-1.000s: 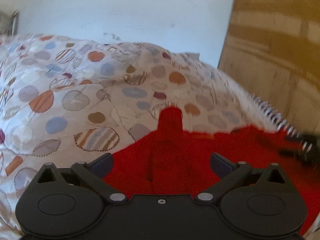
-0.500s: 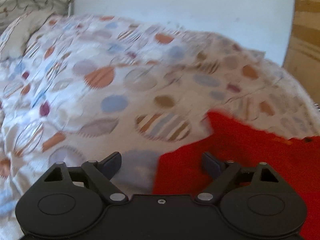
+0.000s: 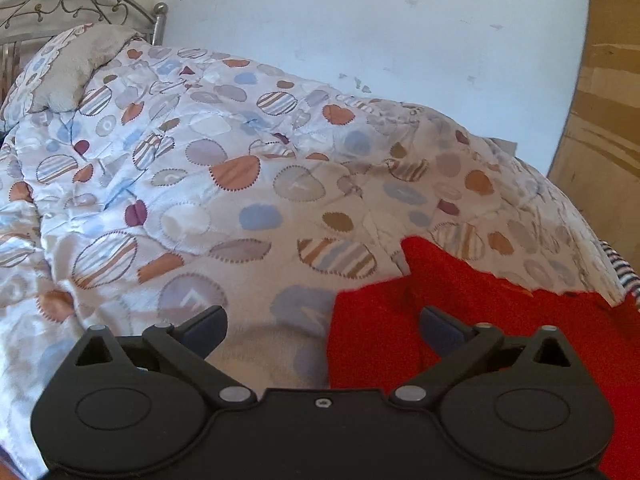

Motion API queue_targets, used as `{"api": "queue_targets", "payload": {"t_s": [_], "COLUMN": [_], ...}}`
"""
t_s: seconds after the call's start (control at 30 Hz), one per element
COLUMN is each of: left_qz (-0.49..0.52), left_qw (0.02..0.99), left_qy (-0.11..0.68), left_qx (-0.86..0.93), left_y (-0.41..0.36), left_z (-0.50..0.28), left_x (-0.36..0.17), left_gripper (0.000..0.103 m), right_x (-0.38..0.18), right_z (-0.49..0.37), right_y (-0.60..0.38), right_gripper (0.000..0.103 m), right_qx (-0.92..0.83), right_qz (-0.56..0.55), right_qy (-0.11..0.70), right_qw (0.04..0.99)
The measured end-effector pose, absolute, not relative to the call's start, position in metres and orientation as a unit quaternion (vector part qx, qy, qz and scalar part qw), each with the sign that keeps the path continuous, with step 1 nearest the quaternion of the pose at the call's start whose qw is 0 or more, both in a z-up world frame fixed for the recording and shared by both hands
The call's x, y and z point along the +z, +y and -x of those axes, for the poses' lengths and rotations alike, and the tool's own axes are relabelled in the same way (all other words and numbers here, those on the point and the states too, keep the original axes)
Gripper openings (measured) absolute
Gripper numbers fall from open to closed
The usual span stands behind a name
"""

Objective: Fold small clothes

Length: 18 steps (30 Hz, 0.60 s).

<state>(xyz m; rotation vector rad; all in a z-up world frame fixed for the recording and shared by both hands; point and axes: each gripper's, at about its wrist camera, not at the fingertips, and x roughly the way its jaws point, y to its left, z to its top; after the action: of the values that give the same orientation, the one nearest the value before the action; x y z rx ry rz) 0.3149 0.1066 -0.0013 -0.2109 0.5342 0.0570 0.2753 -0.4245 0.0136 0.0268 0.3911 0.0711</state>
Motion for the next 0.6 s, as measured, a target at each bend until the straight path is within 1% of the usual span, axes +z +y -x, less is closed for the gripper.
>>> {"api": "queue_targets", "payload": {"t_s": [0.17,0.3,0.6], "left_qz": [0.122,0.139,0.183], "left_qw": [0.955,0.950,0.933], "left_qy": [0.270,0.279,0.311], "left_qx": [0.008,0.007,0.013], "left_y": [0.100,0.097,0.096], "left_z": [-0.273,-0.244,-0.186], "left_x": [-0.006,-0.015,-0.037], "left_gripper": [0.102,0.102,0.102], "right_x": [-0.006,-0.022,-0.017], "right_z": [-0.260,-0.246,-0.229], "right_y": [-0.413,-0.416,-0.416], "right_gripper": [0.103,0.103,0.103], "right_qx": [0.033,0.008,-0.018], "right_qz": [0.019,0.032,0.005], "right_qy": [0.217,0.202,0.197], "right_qw": [0.975,0.979,0.980]}}
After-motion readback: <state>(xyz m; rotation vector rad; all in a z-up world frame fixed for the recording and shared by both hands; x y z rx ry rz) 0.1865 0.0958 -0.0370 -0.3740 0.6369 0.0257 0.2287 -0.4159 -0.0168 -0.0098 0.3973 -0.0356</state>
